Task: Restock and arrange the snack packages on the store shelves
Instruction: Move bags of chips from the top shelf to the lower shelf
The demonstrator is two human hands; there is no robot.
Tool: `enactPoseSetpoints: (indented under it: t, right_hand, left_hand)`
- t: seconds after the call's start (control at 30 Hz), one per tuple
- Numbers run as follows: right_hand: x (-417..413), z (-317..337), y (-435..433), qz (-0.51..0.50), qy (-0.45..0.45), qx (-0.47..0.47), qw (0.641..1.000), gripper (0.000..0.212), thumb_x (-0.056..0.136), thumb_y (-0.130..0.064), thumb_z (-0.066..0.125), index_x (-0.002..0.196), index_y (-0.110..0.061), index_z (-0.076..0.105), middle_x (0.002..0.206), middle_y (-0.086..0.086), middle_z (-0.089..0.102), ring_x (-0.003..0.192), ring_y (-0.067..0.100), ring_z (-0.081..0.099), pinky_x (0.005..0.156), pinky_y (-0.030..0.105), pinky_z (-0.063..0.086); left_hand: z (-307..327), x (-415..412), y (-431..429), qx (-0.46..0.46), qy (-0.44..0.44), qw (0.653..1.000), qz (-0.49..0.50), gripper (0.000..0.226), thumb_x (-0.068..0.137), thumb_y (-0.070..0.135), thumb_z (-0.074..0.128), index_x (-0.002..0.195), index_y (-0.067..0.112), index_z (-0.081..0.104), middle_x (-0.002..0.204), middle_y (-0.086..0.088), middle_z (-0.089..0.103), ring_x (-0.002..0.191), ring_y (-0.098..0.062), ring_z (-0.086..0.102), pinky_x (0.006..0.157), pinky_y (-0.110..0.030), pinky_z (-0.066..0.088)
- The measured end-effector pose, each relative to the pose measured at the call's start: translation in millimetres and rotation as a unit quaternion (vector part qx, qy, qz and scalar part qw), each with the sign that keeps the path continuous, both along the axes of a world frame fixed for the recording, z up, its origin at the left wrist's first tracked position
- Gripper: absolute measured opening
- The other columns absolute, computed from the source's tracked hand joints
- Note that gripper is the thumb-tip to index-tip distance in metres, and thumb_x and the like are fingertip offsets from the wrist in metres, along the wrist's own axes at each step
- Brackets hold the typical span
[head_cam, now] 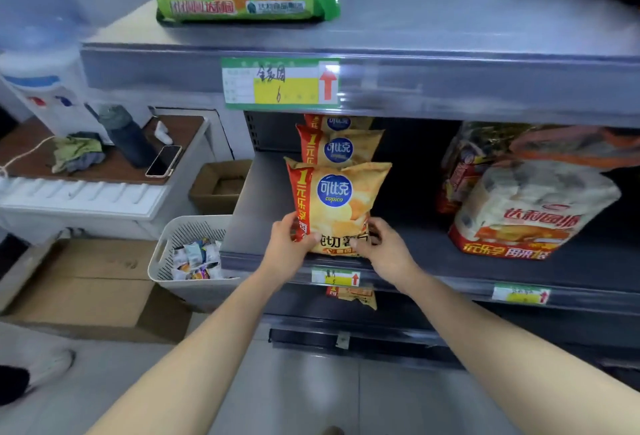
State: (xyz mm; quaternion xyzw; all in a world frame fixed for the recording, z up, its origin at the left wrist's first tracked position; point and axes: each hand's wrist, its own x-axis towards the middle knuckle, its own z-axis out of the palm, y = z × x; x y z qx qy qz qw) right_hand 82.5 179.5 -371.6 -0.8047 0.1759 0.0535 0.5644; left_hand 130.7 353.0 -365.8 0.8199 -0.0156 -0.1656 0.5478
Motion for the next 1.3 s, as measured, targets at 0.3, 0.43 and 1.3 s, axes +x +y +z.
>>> enactPoseSetpoints:
  t: [0.3,0.43,1.3]
  right_hand:
    - [15.9,-8.4,3.9,-0.033,0.007,-0.004,0.999,0.053,0.087,-0.027,0.066,0.134,-0.017,0.044,0.122,0.002,0.062,0.113,0.022,0.058,0.101,0.044,0.046]
    - [11.0,-9.6,6.4,-0.034,0.018,-0.019,0.999,0.056,0.088,-0.032,0.064,0.138,-0.021,0.04,0.125,0.002,0.06,0.116,0.021,0.057,0.102,0.045,0.045]
    - [-51.5,51.3,-6.1,-0.055,-0.043,-0.032,0.997,0.068,0.091,-0.022,0.061,0.148,-0.014,0.025,0.15,0.008,0.036,0.136,0.023,0.037,0.111,0.035,0.034]
  left_hand:
    - [-8.2,23.5,0.9,-0.003,0.006,1.0,0.004,0.059,0.085,0.026,0.068,0.136,0.015,0.041,0.132,-0.006,0.043,0.113,-0.018,0.053,0.096,-0.035,0.049]
    - [-7.7,20.2,3.4,0.004,0.009,1.0,-0.005,0.061,0.085,0.028,0.068,0.138,0.016,0.04,0.133,-0.006,0.048,0.113,-0.017,0.054,0.089,-0.028,0.049]
    - [62.8,-36.0,4.0,0.046,-0.071,0.994,0.065,0.056,0.091,0.033,0.058,0.137,0.008,0.04,0.139,-0.009,0.045,0.12,-0.023,0.05,0.096,-0.035,0.044]
